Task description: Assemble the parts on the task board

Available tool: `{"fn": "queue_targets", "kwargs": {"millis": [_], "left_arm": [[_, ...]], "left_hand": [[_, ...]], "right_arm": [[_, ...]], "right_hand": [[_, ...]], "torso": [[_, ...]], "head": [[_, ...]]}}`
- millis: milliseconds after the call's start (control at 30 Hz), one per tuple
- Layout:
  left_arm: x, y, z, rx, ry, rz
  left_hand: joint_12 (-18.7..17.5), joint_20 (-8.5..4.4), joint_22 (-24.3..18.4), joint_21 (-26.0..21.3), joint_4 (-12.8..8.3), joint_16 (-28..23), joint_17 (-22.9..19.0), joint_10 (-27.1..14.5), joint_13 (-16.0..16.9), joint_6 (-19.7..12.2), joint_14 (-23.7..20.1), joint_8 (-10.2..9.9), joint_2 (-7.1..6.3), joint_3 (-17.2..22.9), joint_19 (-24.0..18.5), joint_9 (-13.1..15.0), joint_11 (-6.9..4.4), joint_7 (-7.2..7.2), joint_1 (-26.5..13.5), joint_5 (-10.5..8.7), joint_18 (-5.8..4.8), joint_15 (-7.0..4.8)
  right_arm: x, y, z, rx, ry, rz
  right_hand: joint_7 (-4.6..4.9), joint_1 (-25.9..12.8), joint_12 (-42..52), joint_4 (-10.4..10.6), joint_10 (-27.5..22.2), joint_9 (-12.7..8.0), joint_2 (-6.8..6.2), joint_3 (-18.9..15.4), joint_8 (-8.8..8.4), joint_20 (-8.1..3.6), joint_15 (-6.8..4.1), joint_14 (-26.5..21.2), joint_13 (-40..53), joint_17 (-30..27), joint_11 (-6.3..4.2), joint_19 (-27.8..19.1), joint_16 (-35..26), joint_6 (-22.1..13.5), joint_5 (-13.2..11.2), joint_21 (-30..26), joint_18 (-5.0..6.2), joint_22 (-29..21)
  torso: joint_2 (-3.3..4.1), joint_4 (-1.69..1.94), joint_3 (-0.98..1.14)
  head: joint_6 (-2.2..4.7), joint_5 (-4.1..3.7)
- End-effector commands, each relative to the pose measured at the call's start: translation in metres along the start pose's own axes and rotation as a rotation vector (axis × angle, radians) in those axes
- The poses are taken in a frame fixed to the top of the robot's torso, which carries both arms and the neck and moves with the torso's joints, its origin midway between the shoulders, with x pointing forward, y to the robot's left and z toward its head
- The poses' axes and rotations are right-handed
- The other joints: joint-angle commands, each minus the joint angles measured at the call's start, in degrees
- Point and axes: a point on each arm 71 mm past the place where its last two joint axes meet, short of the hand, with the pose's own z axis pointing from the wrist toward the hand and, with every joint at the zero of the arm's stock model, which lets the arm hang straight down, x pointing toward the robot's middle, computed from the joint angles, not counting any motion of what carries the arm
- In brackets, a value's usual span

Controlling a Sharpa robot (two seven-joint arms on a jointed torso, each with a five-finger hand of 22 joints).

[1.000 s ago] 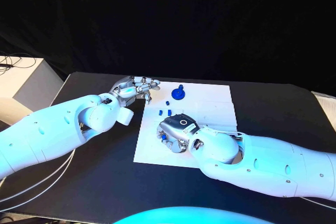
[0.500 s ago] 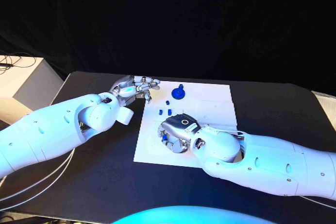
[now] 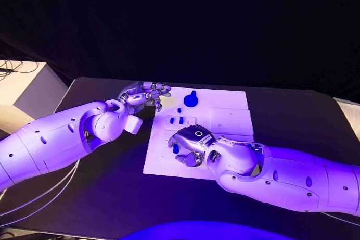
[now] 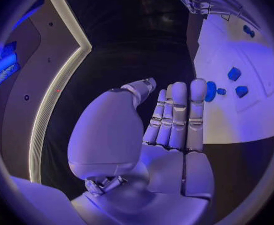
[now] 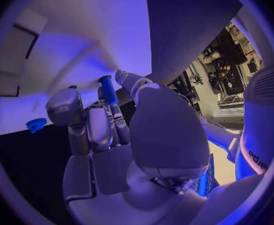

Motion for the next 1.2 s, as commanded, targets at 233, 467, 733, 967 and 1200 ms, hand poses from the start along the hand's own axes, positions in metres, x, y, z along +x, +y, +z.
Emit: {"fn": "queue_targets", "kwargs": {"millis": [233,467,733,967,1200], "left_arm": [[0.002,-0.001,0.000,0.004,0.019,-0.001],[0.002,-0.001,0.000,0.002,0.020,-0.001],[0.002,0.000,0.000,0.002,0.021,-0.001],[0.000,0.000,0.000,0.000,0.018,0.000],[-0.004,0.001,-0.001,-0.002,0.008,0.003]], "left_hand": [[-0.2,0.09,-0.1,-0.2,0.0,-0.2,0.0,-0.4,0.0,-0.3,0.3,-0.1,0.41,-0.3,-0.1,0.1,0.14,0.00,0.4,-0.10,-0.04,0.08],[-0.2,0.09,-0.1,-0.2,0.0,-0.2,0.1,-0.4,0.0,-0.3,0.3,-0.1,0.39,-0.4,-0.1,0.1,0.14,-0.01,0.4,-0.10,-0.04,0.08],[-0.2,0.09,-0.1,-0.2,0.0,-0.2,0.1,-0.4,0.0,-0.3,0.3,-0.1,0.39,-0.4,-0.1,0.1,0.14,-0.01,0.4,-0.10,-0.04,0.08],[-0.2,0.09,-0.1,-0.2,0.0,-0.2,0.1,-0.4,0.0,-0.3,0.3,-0.1,0.39,-0.4,-0.1,0.1,0.14,-0.01,0.5,-0.10,-0.04,0.08],[-0.2,0.09,-0.1,-0.3,0.0,-0.2,0.1,-0.4,0.0,-0.3,0.2,-0.1,0.39,-0.4,-0.1,0.1,0.14,-0.01,0.5,-0.10,-0.03,0.08]], "right_arm": [[0.000,-0.003,-0.001,0.002,-0.007,0.005],[-0.001,-0.005,-0.001,0.011,-0.028,0.010],[-0.007,-0.010,-0.008,0.017,-0.081,0.060],[-0.027,-0.030,-0.021,-0.014,-0.108,0.265],[-0.061,-0.068,-0.049,0.030,-0.210,0.469]], "right_hand": [[-0.05,6.5,0.1,5.3,-4.6,-1.9,1.46,-10.7,-2.38,0.51,1.14,-0.1,0.0,-1.0,0.87,-0.3,-0.6,-1.7,0.3,-3.0,1.10,-2.2],[-0.42,11.0,-0.3,10.9,-8.2,-3.0,0.43,-14.8,-3.07,0.96,1.58,-0.4,-0.1,-1.9,1.51,-0.3,-0.9,-2.9,0.7,-4.5,1.20,-3.2],[-0.94,10.6,-0.3,11.1,-10.9,-4.0,-0.48,-16.7,-3.39,1.22,1.87,-0.5,-0.1,-2.4,1.85,-0.2,-1.1,-5.8,0.9,-5.1,1.27,-3.7],[-0.59,9.1,0.0,11.1,-9.4,-6.0,0.39,-21.2,-3.38,1.31,1.90,-0.5,0.0,-2.5,1.81,-0.3,-1.1,-11.7,0.8,-6.5,1.48,-4.7],[1.56,7.9,5.0,10.6,4.3,-5.0,5.44,-16.9,-0.89,0.18,0.56,-0.5,0.9,-3.0,0.16,0.4,-1.5,-4.3,0.9,-5.6,1.25,-3.6]], "torso": [[0.02,0.03,-0.01],[0.03,0.06,-0.02],[-0.02,0.02,-0.01],[-0.21,-0.13,-0.01],[-0.66,-0.48,0.04]], "head": [[0.12,-0.17],[0.21,-0.31],[0.43,-0.58],[1.01,-1.19],[1.91,-2.83]]}}
